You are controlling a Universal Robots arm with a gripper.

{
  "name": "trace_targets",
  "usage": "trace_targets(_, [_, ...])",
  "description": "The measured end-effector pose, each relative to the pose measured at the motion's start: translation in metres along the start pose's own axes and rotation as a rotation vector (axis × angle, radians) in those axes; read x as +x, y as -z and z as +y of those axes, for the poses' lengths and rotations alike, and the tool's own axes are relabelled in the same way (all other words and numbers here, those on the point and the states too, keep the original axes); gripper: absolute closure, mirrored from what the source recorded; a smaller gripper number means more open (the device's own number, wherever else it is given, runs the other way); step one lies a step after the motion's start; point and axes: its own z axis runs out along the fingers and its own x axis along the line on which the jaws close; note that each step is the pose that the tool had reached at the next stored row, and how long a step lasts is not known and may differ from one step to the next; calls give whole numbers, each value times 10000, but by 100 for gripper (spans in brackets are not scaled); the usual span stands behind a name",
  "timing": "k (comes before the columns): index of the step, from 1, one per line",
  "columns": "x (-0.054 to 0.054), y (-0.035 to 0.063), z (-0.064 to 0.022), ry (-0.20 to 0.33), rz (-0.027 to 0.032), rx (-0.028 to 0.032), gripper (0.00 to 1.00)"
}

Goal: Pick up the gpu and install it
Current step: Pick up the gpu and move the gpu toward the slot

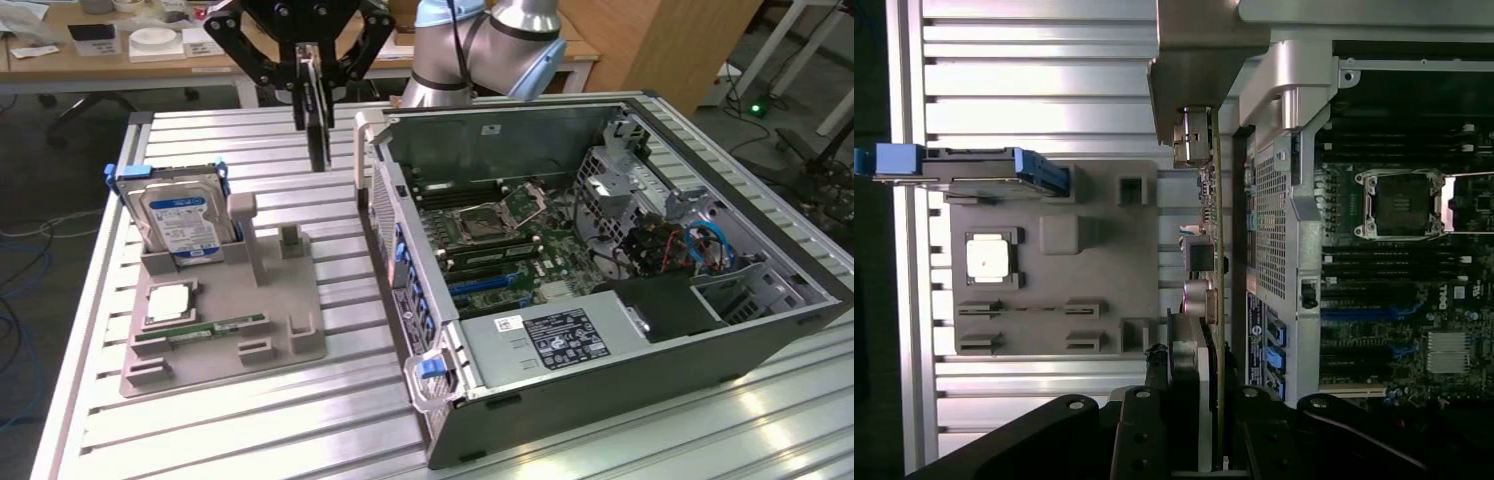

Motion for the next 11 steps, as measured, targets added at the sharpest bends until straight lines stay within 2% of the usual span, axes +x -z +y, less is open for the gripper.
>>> trace_targets(11, [-88, -2, 2, 0, 0, 0, 72])
